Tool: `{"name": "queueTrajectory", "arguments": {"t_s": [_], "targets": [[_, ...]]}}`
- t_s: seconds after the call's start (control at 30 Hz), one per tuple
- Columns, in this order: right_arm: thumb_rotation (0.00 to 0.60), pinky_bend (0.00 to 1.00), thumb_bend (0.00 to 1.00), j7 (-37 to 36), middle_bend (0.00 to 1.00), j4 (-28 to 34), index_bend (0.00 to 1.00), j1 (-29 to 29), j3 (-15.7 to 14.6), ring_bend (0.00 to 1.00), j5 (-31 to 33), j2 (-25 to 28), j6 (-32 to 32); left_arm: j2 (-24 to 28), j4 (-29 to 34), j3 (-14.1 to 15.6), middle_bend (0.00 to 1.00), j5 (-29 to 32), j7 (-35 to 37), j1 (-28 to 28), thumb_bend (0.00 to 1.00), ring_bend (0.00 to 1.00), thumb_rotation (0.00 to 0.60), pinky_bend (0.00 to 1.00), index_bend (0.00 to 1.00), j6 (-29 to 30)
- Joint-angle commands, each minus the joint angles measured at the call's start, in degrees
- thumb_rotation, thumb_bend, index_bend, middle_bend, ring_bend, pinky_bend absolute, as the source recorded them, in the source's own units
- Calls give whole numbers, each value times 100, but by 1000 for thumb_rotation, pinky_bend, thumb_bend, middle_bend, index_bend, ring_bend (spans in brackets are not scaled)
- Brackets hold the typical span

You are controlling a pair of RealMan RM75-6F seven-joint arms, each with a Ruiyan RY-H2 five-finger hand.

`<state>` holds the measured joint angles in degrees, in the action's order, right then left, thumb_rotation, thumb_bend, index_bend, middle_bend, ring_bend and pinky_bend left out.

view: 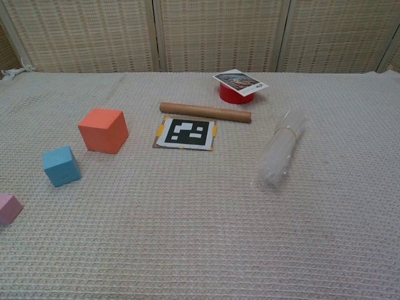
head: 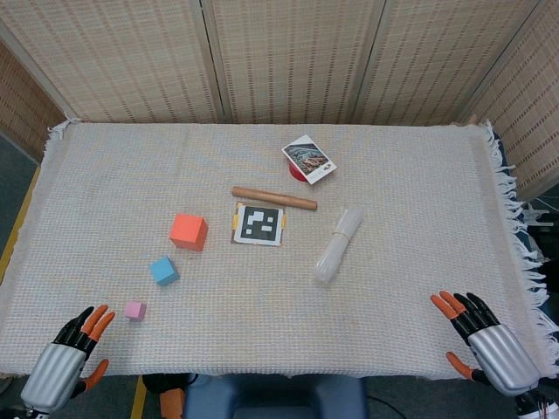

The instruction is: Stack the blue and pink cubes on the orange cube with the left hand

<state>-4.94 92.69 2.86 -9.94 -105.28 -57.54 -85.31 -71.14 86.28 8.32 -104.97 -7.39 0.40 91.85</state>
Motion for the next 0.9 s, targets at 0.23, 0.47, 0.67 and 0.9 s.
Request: {"name": "queueTrajectory", "arguments": {"t_s": [0.23, 0.47, 0.67, 0.9], "targets": [[600, 0, 234, 29, 0, 8, 0, 27, 37, 0, 99, 0, 76, -83, 34, 53, 27, -84, 36, -133, 349, 5, 600, 214, 29, -244], [600, 0, 233, 275, 0, 40, 0, 30, 120, 0, 305, -33, 196, -171, 659, -183, 676, 109, -649, -468, 326, 558, 600, 715, 71, -858], [600, 0, 220, 486, 0, 106, 0, 35, 150, 0, 397, -31, 285, -429, 1283, -720, 999, 914, -1592, -854, 308, 939, 600, 1000, 100, -1618], [600, 0, 217, 489, 0, 143, 0, -2, 265, 0, 633, 19, 238, -1140, 1244, -1416, 1000, 2003, -1631, -1233, 296, 1000, 600, 1000, 213, -1997]]}}
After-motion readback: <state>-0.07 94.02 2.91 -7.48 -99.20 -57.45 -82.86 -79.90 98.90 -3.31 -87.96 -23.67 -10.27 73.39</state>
